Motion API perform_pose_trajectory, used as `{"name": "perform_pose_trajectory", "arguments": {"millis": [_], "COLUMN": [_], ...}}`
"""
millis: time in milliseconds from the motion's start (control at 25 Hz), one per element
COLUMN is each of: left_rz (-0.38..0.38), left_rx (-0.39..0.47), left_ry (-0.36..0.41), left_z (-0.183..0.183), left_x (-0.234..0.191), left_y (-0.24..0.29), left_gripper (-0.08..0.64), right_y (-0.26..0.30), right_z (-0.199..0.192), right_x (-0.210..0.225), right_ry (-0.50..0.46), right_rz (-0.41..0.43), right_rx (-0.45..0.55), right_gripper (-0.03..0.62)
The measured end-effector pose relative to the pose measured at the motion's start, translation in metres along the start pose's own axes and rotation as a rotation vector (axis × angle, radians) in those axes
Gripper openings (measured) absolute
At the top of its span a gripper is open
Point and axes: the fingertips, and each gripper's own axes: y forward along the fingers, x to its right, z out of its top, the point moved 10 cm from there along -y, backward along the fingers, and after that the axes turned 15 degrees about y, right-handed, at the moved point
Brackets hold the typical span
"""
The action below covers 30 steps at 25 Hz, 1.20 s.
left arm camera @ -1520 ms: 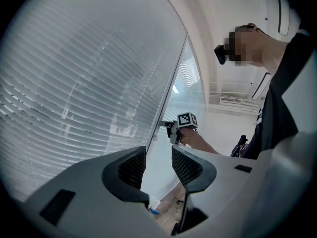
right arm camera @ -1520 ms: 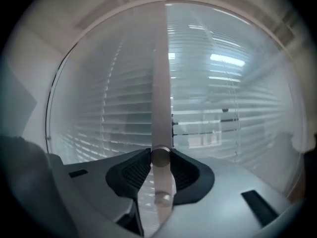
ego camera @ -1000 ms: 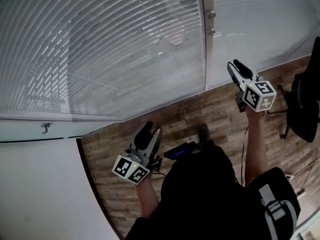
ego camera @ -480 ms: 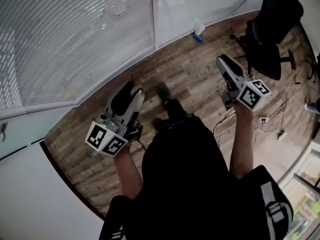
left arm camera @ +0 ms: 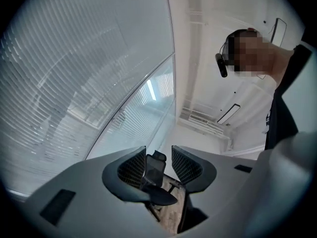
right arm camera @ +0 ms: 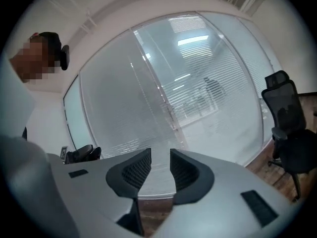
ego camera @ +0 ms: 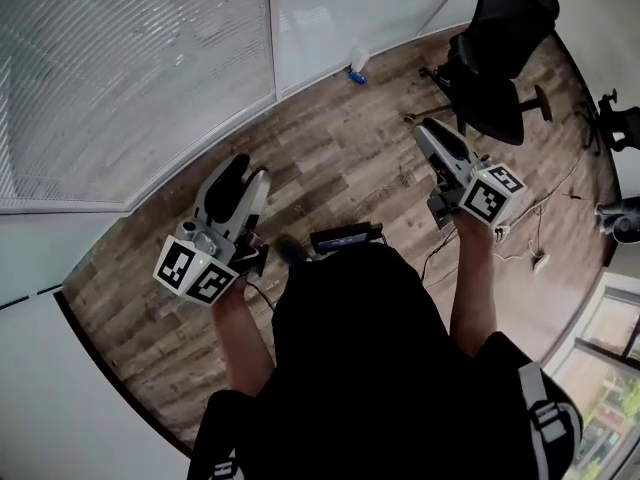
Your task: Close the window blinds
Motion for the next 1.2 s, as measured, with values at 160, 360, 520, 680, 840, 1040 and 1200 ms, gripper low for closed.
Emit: {"name": "perform_pose_trajectory", "arguments": {"millis": [160,360,520,680,840,1040,1200], "left_rz": [0.034,0.036,-0.01,0.012,0.054,0.045,0.002], "left_rx": [0.023,-0.017,-0.077,-0.149,-0.21,-0.199,-0.165], "left_ry": [0.025,0.026,0.048,0.104,0.111,0.153,0.159], "left_z": [0.001,-0.018,-0.039,-0.052,-0.068,-0.057,-0.056], "left_x": [0.031,0.105,0.182,0.251,0.304,0.327,0.35], "left_y": [0.001,0.033,0.062,0.068,0.052,0.047,0.033], "left_gripper": [0.173,0.173,0.173,0.173,0.173,0.173,0.173], "right_y": [-0.022,-0.108,-0.183,-0.229,-0.246,-0.255,-0.287], "right_z": [0.011,0.012,0.004,-0.024,-0.044,-0.047,-0.06], "right_x": [-0.011,0.019,0.065,0.108,0.116,0.1,0.081], "right_ry": [-0.109,-0.163,-0.098,-0.02,-0.015,-0.03,-0.045], "right_rz": [0.07,0.077,0.056,0.087,0.153,0.203,0.193], "right_rx": [-0.023,-0.038,-0.026,-0.057,-0.113,-0.076,-0.036], "right_gripper": [0.126,0.126,0.126,0.126,0.124,0.109,0.087]}}
